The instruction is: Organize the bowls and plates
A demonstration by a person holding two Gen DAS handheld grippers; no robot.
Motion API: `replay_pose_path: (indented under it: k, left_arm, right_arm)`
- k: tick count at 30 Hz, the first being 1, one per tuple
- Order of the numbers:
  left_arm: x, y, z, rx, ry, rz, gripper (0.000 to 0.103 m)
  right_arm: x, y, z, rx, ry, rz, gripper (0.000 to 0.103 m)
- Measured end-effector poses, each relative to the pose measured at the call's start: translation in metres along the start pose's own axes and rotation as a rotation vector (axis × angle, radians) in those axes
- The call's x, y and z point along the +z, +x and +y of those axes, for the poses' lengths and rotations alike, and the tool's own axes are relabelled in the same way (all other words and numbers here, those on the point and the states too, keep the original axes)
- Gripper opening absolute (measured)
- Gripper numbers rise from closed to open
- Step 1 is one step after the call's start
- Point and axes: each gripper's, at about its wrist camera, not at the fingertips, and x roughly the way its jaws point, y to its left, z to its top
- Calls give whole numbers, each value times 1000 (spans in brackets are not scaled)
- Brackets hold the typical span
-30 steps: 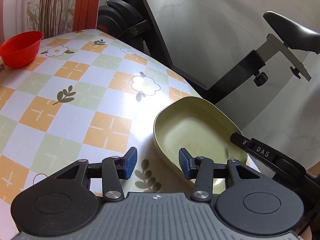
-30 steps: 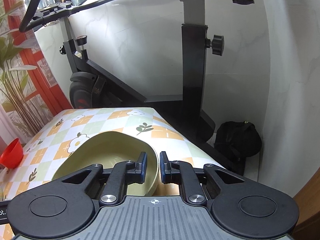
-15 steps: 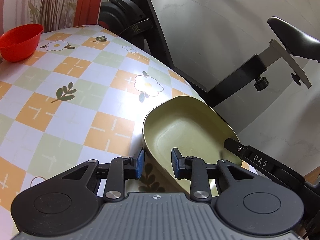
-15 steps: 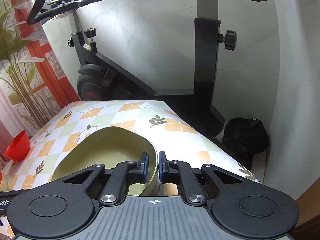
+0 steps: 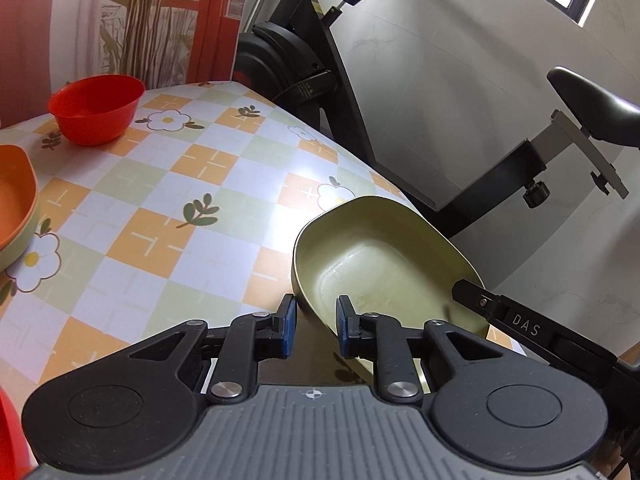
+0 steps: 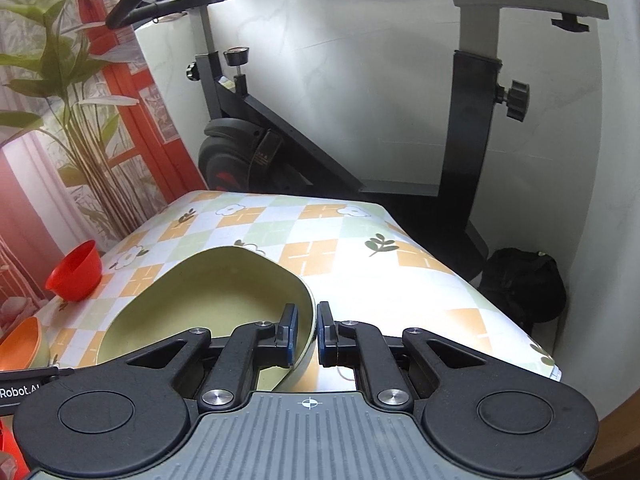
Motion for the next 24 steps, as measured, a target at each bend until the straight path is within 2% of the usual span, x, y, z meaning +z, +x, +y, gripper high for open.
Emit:
replay_pose_path:
  k: [7,13,19,24]
  left_arm:
    - [9,-32,23,29,-43,-52,22]
    - [23,-65,51,66,-75,-103,22]
    - [37,-105,90,108,-114,-164,22]
    - [46,-126,116,170,-102,-192,22]
  right_arm:
    - [8,-8,37,77,-56,9,9]
    - [16,-15,85,151,-125,24,10]
    - [21,-16,140,259,-181,79,11]
    - [26,-13,188,338,-229,122,11]
